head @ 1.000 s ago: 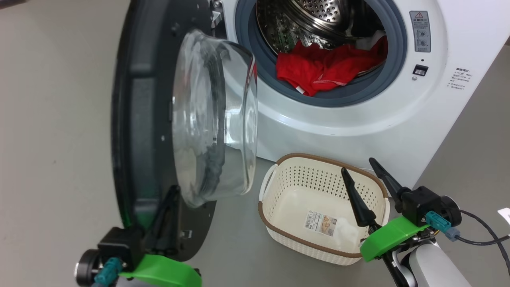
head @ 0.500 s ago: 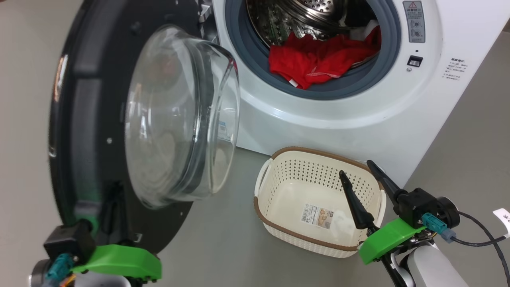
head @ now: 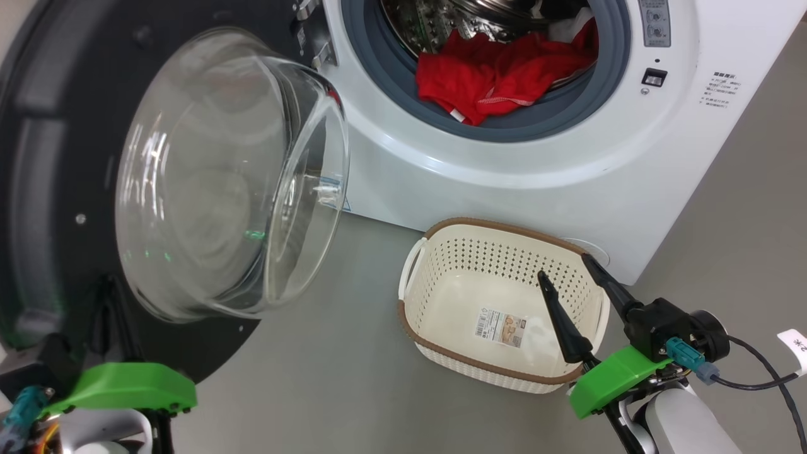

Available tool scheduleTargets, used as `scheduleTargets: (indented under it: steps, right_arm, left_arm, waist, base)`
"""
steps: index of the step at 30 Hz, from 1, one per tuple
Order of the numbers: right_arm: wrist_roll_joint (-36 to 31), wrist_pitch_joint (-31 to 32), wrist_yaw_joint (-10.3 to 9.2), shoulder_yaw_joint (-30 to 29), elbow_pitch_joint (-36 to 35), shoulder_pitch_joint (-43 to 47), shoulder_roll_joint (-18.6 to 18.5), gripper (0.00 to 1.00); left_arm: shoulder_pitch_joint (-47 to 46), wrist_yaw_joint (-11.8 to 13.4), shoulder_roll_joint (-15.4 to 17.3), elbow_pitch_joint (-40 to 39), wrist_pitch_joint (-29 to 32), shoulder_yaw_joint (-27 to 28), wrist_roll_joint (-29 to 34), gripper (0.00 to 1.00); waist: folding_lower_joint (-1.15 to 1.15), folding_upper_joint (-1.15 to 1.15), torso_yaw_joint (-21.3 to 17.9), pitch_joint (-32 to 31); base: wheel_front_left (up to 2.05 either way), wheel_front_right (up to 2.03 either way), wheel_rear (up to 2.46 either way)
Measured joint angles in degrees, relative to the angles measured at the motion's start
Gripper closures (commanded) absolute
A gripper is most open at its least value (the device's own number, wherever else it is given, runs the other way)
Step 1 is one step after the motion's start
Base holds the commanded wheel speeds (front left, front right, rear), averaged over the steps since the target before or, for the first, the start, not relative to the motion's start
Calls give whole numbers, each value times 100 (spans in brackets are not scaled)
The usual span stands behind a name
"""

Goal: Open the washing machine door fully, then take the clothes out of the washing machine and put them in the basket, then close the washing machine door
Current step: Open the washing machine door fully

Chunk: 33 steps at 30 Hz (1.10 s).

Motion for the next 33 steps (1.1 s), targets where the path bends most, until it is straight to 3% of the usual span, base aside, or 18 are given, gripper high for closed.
scheduleTargets:
  steps: [33]
  right_arm:
    - [-339, 0, 0, 10, -1, -123, -80, 0]
  left_arm:
    - [-1032, -155, 536, 1484, -747, 1115, -363, 100]
  waist:
    - [0, 0, -307, 591]
  base:
    - [0, 0, 0]
